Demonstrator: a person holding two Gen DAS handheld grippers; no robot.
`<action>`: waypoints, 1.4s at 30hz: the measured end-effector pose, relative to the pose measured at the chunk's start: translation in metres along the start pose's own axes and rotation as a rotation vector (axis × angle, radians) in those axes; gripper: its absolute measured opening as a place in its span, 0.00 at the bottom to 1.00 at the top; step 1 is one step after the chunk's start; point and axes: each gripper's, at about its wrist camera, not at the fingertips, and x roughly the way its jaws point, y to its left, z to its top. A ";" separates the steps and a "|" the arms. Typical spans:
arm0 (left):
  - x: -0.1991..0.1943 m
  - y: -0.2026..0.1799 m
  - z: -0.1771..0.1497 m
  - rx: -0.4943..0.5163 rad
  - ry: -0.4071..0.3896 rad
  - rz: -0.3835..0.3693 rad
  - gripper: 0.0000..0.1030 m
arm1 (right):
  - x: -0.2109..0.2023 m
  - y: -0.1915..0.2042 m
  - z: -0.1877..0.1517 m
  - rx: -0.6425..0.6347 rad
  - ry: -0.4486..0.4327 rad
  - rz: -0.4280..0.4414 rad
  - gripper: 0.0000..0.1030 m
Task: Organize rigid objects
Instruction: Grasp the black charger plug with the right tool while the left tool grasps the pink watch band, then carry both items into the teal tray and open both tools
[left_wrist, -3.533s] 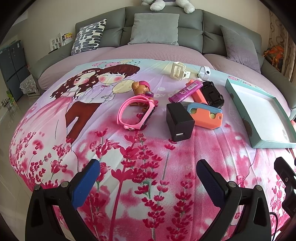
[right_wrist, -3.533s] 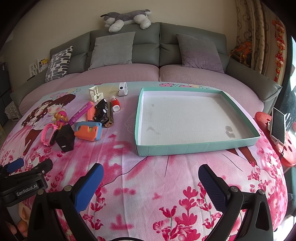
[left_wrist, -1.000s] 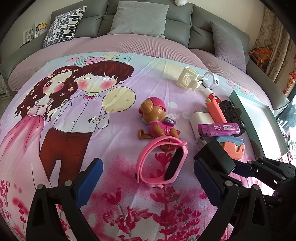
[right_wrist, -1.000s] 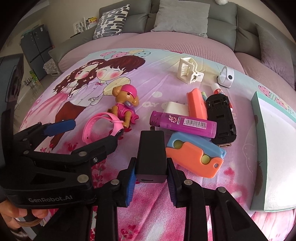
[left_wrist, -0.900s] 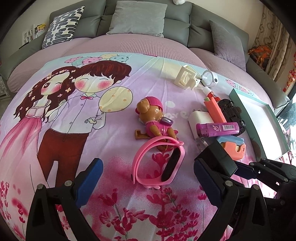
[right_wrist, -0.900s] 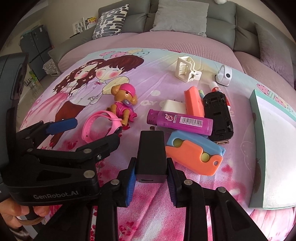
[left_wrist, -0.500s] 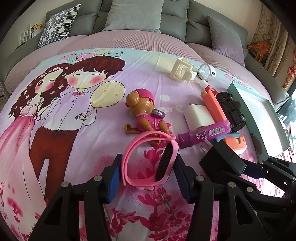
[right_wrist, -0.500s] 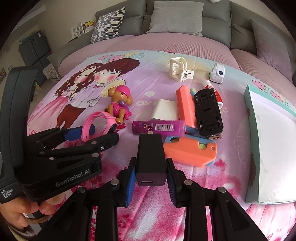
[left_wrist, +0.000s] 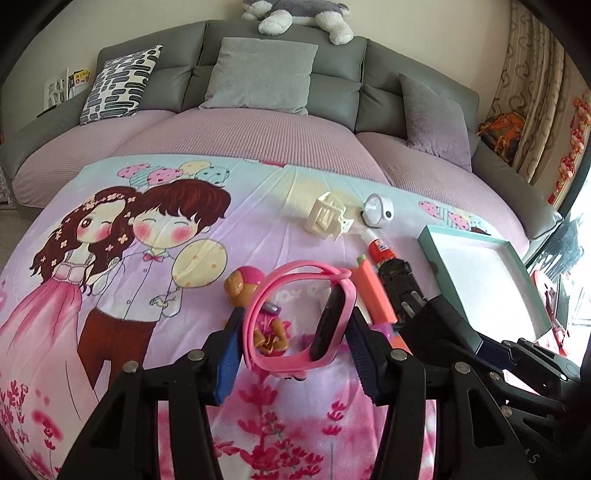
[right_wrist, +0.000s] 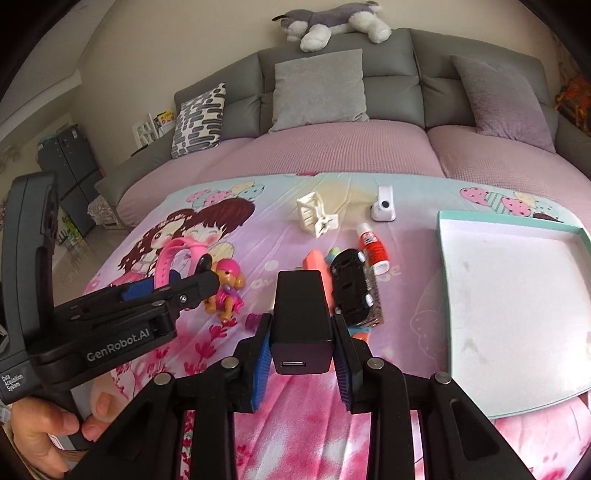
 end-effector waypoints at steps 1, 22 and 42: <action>0.001 -0.007 0.005 0.001 -0.004 -0.010 0.54 | -0.002 -0.005 0.004 0.006 -0.020 -0.037 0.31; 0.079 -0.173 0.047 0.202 0.073 -0.149 0.54 | -0.026 -0.187 0.023 0.291 -0.140 -0.445 0.31; 0.133 -0.259 0.032 0.264 0.176 -0.143 0.54 | -0.050 -0.259 -0.007 0.418 -0.121 -0.594 0.31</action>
